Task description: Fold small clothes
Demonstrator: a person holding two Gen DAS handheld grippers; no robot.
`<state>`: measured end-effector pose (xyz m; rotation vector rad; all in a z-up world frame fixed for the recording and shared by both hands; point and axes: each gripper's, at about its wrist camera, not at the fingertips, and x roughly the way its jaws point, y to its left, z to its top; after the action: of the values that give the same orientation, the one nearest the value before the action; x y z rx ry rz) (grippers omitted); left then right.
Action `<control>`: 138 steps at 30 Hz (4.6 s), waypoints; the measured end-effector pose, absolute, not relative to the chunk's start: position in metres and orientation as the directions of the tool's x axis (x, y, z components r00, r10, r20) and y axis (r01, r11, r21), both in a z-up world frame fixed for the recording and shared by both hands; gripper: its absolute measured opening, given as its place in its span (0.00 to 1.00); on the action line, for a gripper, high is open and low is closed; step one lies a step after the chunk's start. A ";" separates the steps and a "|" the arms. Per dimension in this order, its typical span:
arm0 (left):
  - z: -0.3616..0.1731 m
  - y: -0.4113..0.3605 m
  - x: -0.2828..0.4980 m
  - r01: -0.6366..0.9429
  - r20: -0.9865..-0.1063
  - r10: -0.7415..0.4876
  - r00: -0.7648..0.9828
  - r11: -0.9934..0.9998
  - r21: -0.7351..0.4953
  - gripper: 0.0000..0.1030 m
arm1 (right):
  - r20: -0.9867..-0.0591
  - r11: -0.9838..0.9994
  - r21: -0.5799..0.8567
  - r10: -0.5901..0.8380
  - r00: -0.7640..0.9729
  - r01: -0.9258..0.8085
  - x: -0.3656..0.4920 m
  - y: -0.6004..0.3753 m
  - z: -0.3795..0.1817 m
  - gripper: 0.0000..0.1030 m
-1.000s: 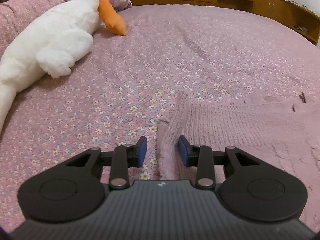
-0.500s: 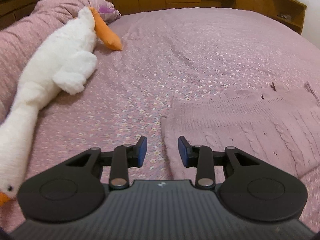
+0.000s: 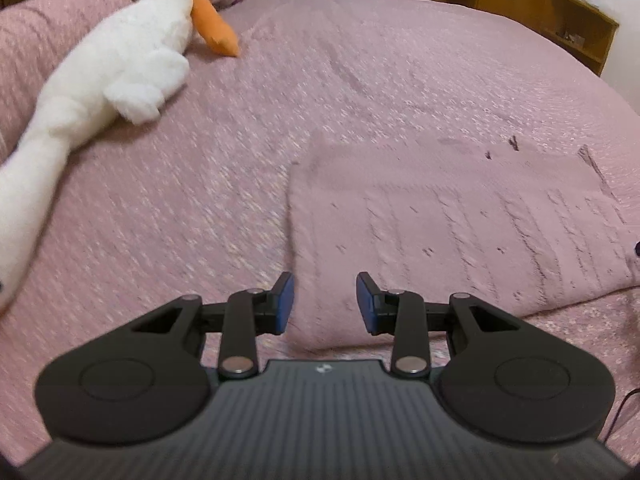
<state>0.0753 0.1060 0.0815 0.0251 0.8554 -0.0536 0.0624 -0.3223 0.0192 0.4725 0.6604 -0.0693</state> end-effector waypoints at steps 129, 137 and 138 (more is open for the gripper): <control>0.083 0.175 0.100 0.001 -0.737 -0.030 0.676 0.999 -0.039 0.36 | -0.599 0.892 0.153 0.427 0.677 -0.426 0.156 -0.038 0.130 0.31; 0.080 0.178 0.098 -0.006 -0.734 -0.052 0.678 0.997 -0.076 0.36 | -0.664 0.869 0.189 0.456 0.593 -0.457 0.162 0.009 0.078 0.58; 0.080 0.178 0.098 -0.004 -0.731 -0.056 0.680 0.997 -0.080 0.36 | -0.656 0.866 0.186 0.461 0.598 -0.464 0.157 0.012 0.077 0.61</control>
<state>0.0979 0.1780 0.0805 -0.0774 0.8231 -0.0293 0.1572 0.0117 0.0768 -0.0043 0.7596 0.5365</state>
